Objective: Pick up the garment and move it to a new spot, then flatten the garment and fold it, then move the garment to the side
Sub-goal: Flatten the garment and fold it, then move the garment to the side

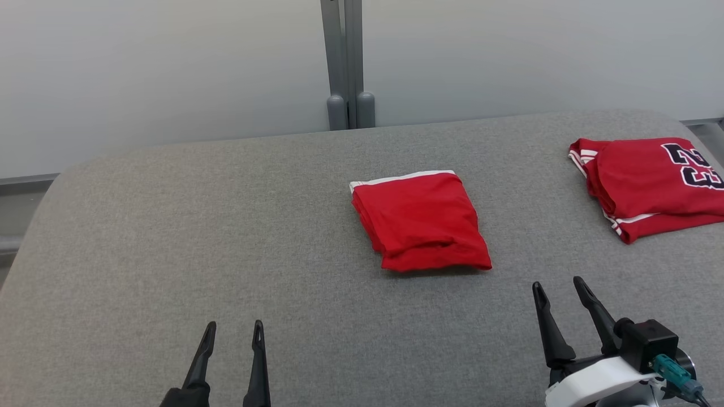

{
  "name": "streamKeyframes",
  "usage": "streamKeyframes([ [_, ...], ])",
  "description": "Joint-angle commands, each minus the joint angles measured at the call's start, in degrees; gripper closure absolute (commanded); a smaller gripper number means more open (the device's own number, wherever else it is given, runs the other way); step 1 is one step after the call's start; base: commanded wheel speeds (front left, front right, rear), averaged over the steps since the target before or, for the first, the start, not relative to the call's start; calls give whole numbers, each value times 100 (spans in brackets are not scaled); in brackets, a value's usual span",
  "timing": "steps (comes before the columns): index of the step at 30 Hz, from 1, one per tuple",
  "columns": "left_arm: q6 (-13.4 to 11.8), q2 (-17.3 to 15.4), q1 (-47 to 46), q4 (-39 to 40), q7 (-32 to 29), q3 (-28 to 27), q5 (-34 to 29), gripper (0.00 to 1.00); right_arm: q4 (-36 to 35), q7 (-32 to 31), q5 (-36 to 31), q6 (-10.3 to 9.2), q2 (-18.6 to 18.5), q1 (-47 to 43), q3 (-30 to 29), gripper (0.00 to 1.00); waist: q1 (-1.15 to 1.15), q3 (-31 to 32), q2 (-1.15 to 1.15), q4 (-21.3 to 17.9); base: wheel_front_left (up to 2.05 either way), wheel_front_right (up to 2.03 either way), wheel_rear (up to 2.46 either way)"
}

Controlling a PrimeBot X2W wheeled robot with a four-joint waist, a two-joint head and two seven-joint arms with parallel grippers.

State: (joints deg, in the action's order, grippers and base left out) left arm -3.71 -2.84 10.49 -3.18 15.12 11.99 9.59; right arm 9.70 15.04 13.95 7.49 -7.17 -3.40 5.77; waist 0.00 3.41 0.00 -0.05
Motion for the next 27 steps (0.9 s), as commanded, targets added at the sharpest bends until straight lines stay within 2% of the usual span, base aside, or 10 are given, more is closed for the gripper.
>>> streamKeyframes([
  [1, 18, -12, -64, -4, 0, 1, -46, 0, -29, 16, 33, 1, -25, -28, 10, 0, 0, 0, 0, -4, 0, 0, 0],
  [19, 2, -12, -115, -24, 0, 68, 10, 0, -74, 16, 69, 1, -38, -21, 41, 0, 0, -76, 0, 18, 0, 0, 0],
  [27, 34, -12, -223, -23, 0, 223, -43, 0, 186, 16, 598, 1, -174, 385, 337, 0, 0, -263, 0, 150, 0, 0, 0],
])
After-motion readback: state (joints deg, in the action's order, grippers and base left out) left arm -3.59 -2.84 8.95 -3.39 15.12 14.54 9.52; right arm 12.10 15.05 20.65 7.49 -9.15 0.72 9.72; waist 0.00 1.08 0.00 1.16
